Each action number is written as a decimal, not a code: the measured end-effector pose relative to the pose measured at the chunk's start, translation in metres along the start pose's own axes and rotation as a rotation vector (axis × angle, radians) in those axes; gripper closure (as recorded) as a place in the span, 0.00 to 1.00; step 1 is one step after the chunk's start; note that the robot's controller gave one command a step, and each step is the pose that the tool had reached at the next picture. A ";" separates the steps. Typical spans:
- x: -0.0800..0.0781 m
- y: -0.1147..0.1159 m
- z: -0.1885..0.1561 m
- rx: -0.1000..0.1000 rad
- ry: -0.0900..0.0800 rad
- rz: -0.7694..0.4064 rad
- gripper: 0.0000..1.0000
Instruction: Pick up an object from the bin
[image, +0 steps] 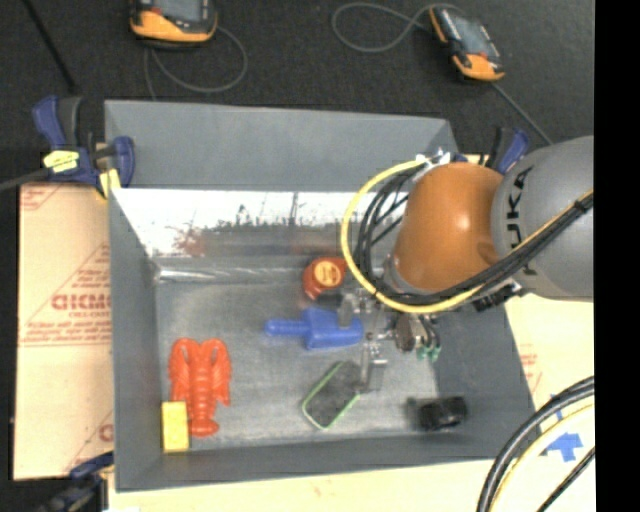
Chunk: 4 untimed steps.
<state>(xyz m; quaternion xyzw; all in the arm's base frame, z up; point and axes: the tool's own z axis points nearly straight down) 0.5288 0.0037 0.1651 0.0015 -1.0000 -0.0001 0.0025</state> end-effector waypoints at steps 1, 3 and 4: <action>-0.002 0.000 -0.004 0.000 -0.008 0.000 0.00; -0.053 0.000 0.049 -0.001 -0.018 0.067 0.00; -0.060 -0.027 0.077 0.002 -0.012 -0.138 1.00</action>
Offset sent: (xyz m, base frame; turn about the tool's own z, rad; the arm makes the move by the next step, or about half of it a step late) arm 0.0648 0.0008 -0.0730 0.0883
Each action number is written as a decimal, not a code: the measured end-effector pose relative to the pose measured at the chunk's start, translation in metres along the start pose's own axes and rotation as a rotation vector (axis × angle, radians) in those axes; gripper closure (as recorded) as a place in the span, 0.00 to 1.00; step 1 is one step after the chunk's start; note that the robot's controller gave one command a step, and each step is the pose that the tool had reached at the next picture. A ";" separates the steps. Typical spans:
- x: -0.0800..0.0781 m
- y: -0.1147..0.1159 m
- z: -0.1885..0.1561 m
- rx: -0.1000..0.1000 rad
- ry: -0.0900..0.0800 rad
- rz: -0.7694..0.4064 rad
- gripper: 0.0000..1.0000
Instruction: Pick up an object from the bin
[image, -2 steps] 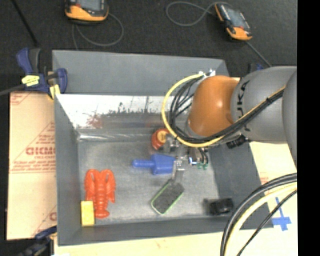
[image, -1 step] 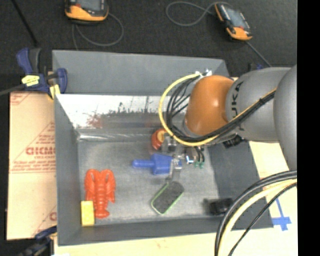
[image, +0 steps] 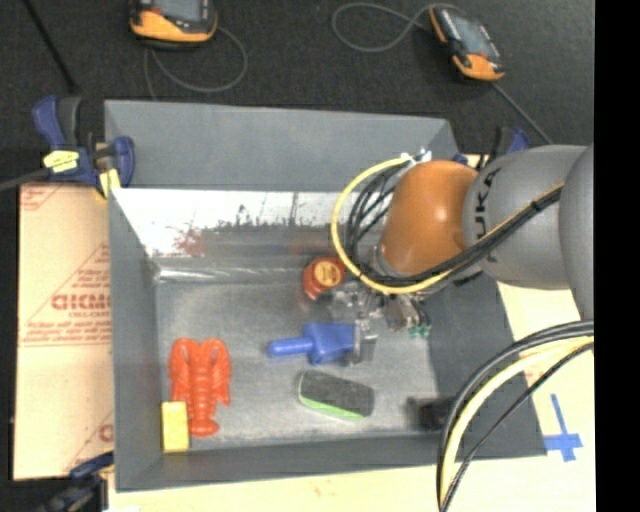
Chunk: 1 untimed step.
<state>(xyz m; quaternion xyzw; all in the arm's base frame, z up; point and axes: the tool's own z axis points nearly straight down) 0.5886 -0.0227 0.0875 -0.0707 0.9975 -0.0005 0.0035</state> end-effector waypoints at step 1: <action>0.000 0.000 0.000 0.000 0.000 0.001 1.00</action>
Offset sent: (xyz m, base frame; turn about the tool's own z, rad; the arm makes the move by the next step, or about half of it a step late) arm -0.0495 -0.0010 0.0736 -0.0448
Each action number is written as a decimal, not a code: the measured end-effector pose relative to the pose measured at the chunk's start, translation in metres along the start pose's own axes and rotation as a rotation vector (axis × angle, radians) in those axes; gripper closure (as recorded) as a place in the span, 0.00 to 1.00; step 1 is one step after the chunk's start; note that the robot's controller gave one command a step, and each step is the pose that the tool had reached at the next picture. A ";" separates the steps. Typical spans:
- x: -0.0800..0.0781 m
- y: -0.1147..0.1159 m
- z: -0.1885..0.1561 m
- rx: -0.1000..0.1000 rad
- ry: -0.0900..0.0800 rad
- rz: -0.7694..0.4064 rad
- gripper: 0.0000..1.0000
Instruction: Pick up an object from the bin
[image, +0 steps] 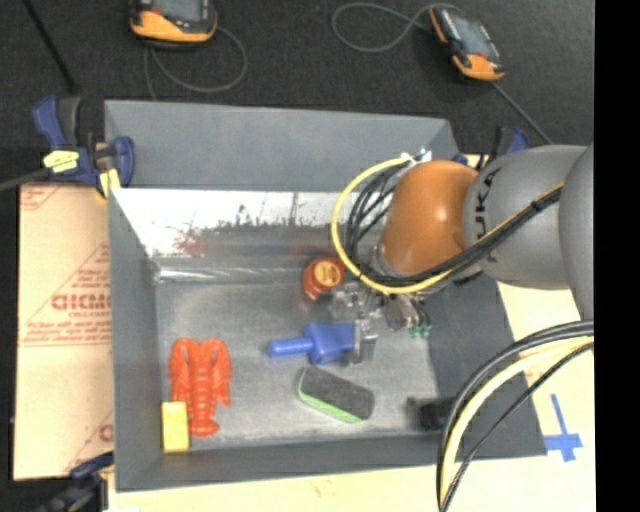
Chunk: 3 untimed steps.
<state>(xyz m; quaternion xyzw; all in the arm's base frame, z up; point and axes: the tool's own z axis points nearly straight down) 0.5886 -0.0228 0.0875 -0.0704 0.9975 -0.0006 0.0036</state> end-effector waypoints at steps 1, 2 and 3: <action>0.038 0.004 -0.050 -0.003 0.015 -0.033 1.00; -0.004 0.003 -0.101 0.000 0.002 -0.041 0.00; -0.003 0.003 -0.101 -0.001 0.003 -0.041 0.00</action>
Offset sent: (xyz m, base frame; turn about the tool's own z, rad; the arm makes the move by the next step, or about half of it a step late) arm 0.0010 0.0048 0.1002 -0.0462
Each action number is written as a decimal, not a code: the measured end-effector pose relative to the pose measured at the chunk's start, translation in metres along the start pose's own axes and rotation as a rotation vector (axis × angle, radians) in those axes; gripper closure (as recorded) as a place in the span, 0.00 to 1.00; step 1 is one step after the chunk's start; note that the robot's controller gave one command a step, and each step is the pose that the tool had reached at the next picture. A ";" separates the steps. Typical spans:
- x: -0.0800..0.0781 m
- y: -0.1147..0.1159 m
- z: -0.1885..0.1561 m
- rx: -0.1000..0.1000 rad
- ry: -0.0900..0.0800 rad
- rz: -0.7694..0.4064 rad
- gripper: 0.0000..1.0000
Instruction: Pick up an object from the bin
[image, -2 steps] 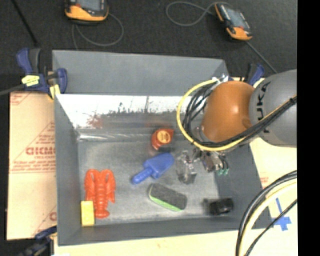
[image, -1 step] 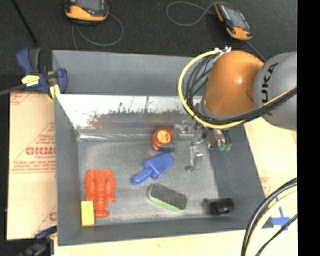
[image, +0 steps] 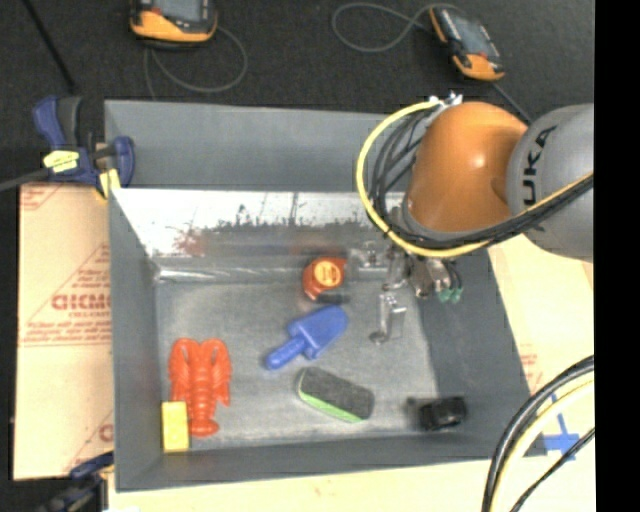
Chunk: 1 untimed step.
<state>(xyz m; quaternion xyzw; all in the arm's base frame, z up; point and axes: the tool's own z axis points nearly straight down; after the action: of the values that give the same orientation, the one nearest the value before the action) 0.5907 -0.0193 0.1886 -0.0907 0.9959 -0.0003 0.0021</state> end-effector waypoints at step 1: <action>-0.035 0.010 0.025 0.005 -0.010 -0.052 0.00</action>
Offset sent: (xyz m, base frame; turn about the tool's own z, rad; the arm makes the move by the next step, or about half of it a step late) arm -0.0107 0.0572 -0.0653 -0.3202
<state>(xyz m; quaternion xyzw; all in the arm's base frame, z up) 0.6230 -0.0029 0.1635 -0.1164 0.9932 -0.0023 0.0071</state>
